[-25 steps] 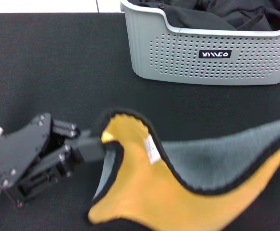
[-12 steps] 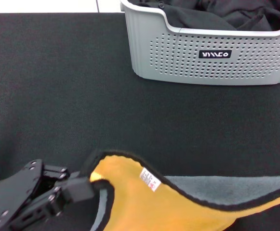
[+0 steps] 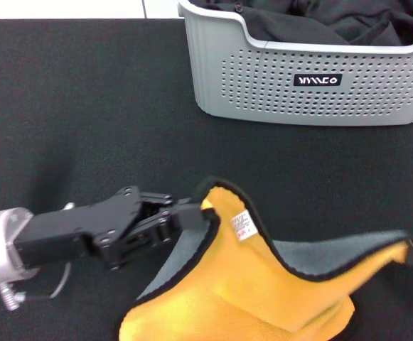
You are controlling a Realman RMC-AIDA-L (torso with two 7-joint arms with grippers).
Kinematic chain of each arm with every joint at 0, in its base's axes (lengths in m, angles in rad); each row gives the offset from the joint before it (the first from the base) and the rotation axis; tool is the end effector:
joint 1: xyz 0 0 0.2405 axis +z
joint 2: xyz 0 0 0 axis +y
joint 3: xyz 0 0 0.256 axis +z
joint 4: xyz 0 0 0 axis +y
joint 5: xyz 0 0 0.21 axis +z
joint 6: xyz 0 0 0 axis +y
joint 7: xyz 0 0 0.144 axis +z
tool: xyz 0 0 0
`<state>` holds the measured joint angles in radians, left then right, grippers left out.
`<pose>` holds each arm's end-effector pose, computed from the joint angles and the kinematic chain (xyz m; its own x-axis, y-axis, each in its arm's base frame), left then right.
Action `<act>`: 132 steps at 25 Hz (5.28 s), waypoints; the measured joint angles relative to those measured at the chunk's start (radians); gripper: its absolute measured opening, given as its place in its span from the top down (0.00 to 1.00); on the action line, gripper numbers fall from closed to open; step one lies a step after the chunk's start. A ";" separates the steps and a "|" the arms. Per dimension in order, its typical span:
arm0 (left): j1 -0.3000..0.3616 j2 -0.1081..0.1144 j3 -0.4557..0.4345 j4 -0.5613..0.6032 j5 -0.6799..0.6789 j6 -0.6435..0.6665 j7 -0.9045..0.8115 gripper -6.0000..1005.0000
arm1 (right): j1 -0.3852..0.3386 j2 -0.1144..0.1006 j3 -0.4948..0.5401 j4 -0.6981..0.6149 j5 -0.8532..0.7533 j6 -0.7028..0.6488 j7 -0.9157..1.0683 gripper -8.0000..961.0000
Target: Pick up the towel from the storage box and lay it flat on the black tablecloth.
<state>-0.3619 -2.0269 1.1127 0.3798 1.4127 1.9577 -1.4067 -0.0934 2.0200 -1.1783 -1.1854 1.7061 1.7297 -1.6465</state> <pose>-0.2501 0.2310 -0.0079 0.4182 0.5448 0.7269 0.3906 -0.8303 0.3975 0.2710 0.1964 0.0515 0.7158 -0.2907 -0.6349 -0.4374 -0.8954 -0.0832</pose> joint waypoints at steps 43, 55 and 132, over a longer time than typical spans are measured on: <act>0.085 0.005 -0.193 0.016 -0.007 -0.478 0.065 0.92 | 0.625 0.008 -0.199 0.550 0.066 -0.525 -0.193 0.85; 0.076 0.005 -0.188 0.016 -0.003 -0.568 0.065 0.91 | 0.618 0.006 -0.207 0.547 0.073 -0.596 -0.168 0.84; 0.006 -0.064 -0.188 0.558 0.695 -0.847 -0.169 0.47 | 0.591 -0.001 -0.303 0.522 0.116 -0.772 -0.089 0.58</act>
<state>-0.3556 -2.0909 0.9246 0.9376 2.1075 1.1104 -1.5754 0.4977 2.0194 -1.4811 -0.6631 1.8225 0.9578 -1.7359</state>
